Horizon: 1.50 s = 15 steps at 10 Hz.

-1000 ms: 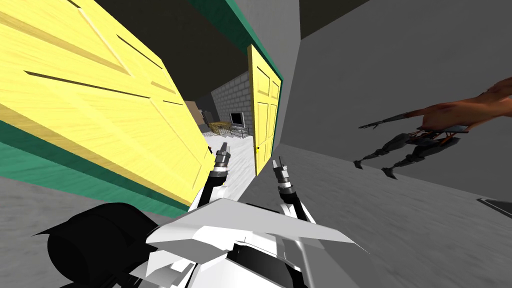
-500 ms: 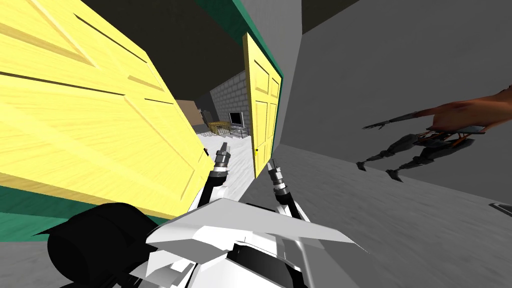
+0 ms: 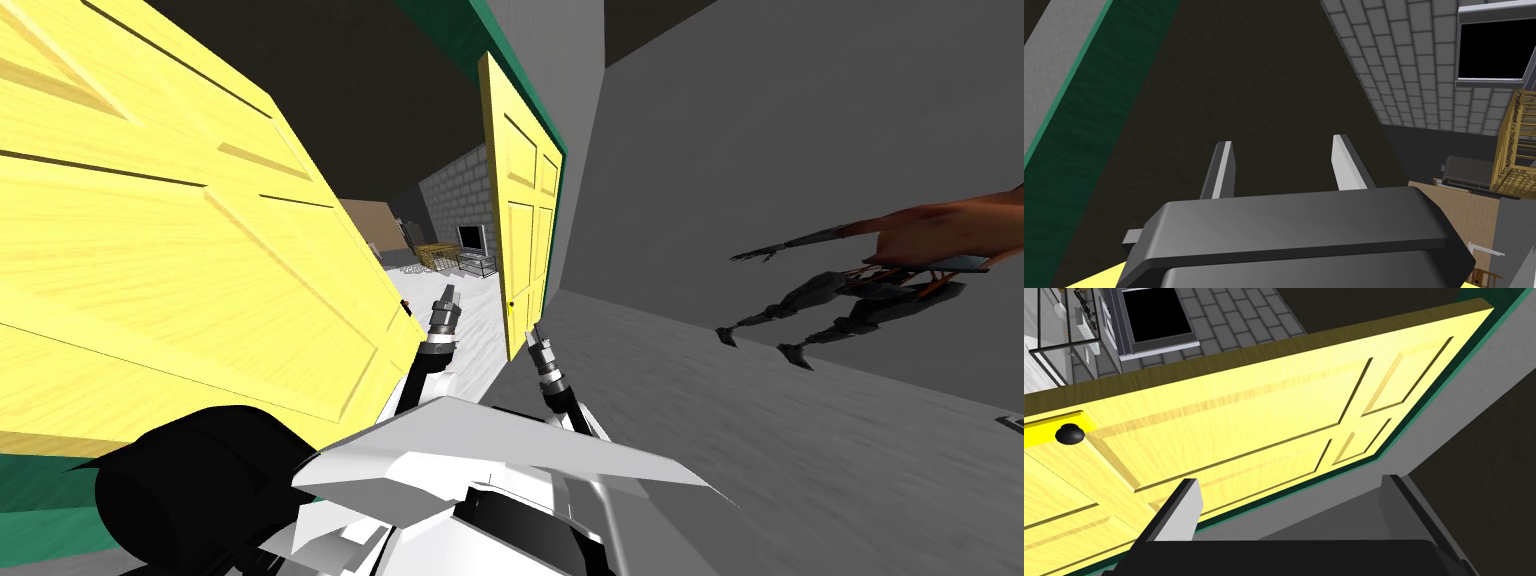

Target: Push the door open

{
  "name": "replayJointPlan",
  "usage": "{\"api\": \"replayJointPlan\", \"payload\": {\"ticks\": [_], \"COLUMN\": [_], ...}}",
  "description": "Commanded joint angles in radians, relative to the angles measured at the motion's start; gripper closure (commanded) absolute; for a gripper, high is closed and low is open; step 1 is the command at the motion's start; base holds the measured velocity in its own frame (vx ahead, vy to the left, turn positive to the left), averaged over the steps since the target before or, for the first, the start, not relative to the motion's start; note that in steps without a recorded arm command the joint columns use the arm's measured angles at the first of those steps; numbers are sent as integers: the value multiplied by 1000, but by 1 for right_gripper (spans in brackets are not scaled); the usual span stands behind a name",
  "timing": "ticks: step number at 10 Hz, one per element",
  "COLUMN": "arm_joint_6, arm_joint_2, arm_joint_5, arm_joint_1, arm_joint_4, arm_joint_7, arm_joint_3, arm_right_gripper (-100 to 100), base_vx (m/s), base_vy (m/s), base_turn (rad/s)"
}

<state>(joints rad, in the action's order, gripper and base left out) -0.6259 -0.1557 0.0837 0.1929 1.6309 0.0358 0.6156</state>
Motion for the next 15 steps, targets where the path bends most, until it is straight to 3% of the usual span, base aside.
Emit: {"api": "replayJointPlan", "payload": {"ticks": [1,10,15], "arm_joint_6": [-13,-50,-76], "arm_joint_2": [-4,-22,-33], "arm_joint_5": [0,-7,-11], "arm_joint_1": [-14,-93,-147], "arm_joint_4": [-37,-218,-344], "arm_joint_7": [6,31,48], "arm_joint_3": [19,163,262], "arm_right_gripper": [-100,-100,-100], "base_vx": [107,134,165], "base_vy": [-38,-24,-34], "base_turn": [1,0,0]}}
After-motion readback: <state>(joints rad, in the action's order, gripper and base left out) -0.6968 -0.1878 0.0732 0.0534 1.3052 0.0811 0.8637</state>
